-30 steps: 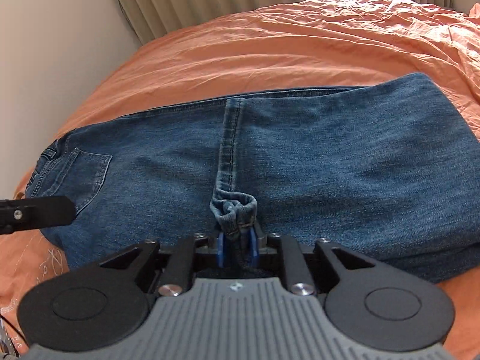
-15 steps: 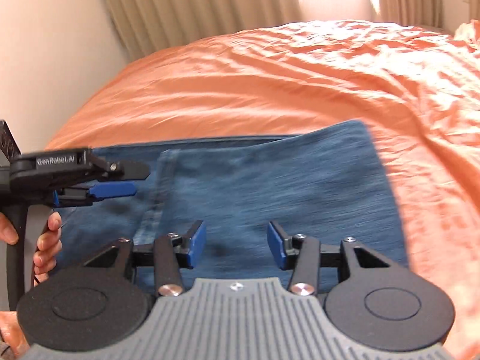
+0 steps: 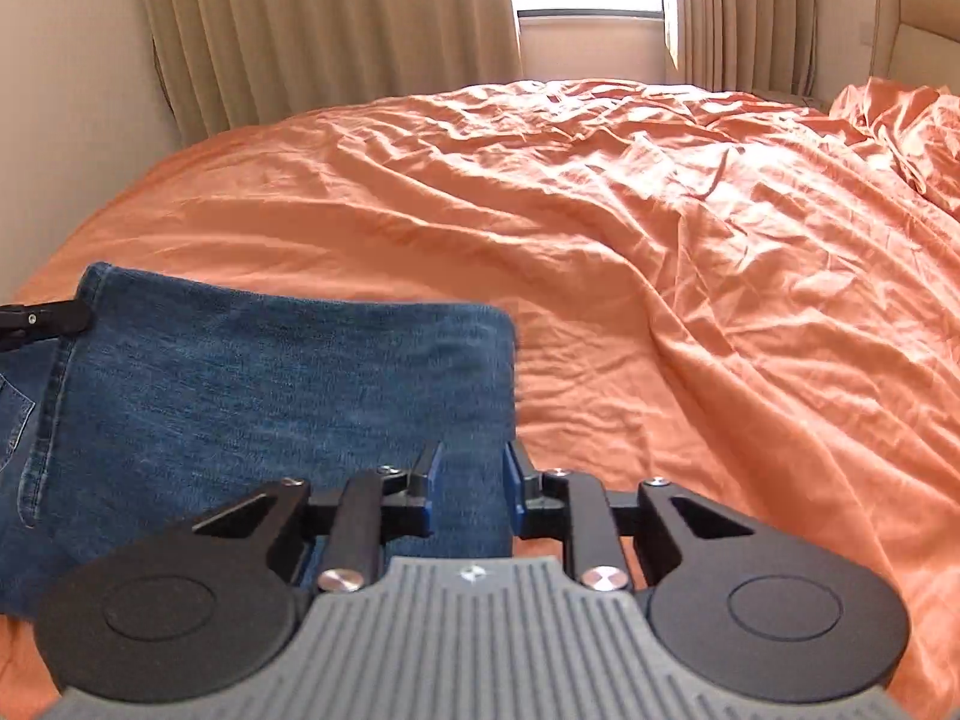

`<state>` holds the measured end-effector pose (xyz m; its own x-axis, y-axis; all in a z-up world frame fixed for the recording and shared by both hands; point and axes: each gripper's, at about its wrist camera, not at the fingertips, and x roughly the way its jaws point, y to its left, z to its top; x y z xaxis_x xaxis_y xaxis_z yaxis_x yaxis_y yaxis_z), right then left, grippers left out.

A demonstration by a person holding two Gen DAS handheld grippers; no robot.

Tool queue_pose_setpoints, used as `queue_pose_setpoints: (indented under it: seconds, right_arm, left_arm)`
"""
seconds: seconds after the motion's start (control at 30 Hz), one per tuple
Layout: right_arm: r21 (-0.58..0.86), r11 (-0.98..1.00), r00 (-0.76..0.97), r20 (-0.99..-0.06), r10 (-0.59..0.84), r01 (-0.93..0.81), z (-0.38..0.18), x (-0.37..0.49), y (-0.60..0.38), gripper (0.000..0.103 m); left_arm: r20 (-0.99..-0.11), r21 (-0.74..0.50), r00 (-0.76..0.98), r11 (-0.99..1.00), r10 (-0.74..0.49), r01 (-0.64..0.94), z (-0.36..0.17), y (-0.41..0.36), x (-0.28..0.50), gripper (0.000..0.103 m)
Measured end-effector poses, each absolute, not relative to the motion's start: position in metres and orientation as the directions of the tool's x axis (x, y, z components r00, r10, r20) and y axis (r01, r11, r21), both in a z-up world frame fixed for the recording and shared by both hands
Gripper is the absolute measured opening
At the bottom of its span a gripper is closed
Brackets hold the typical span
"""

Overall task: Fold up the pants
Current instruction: 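Lower the leg hem onto the jeans and open the right gripper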

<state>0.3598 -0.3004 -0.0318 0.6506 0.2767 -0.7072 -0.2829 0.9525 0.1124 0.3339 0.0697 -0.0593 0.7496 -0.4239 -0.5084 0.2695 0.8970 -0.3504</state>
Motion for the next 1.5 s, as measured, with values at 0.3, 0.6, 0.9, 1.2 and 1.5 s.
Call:
queue_pose_setpoints:
  seconds: [0.3,0.6,0.9,1.2,1.5]
  right_arm:
    - [0.176,0.946,0.597,-0.741,0.309,-0.271,-0.064,0.45,-0.278,0.0]
    - [0.174,0.958,0.545,-0.792,0.273,-0.228,-0.095,0.47,-0.273,0.0]
    - [0.187,0.912,0.541,-0.755,0.371,-0.365,-0.038,0.358,-0.294,0.0]
    - [0.17,0.911,0.552,-0.748,0.367,-0.375,-0.065,0.287,-0.305,0.0]
    - [0.237,0.909,0.549,-0.734,0.399,-0.343,-0.108,0.284,-0.315,0.0]
  left_arm:
    - [-0.656,-0.317,0.672,0.933,-0.344,0.168,-0.127,0.085,0.368,0.008]
    - [-0.681,-0.387,0.638,0.916,-0.36,0.104,-0.138,0.1,0.376,0.022]
    - [-0.666,-0.353,0.657,0.925,-0.354,0.141,-0.094,0.08,0.315,0.025]
    - [-0.734,-0.241,0.621,0.96,-0.276,0.142,-0.115,0.052,0.274,0.022]
    - [-0.776,-0.174,0.594,0.977,-0.214,0.125,-0.14,0.042,0.277,0.022]
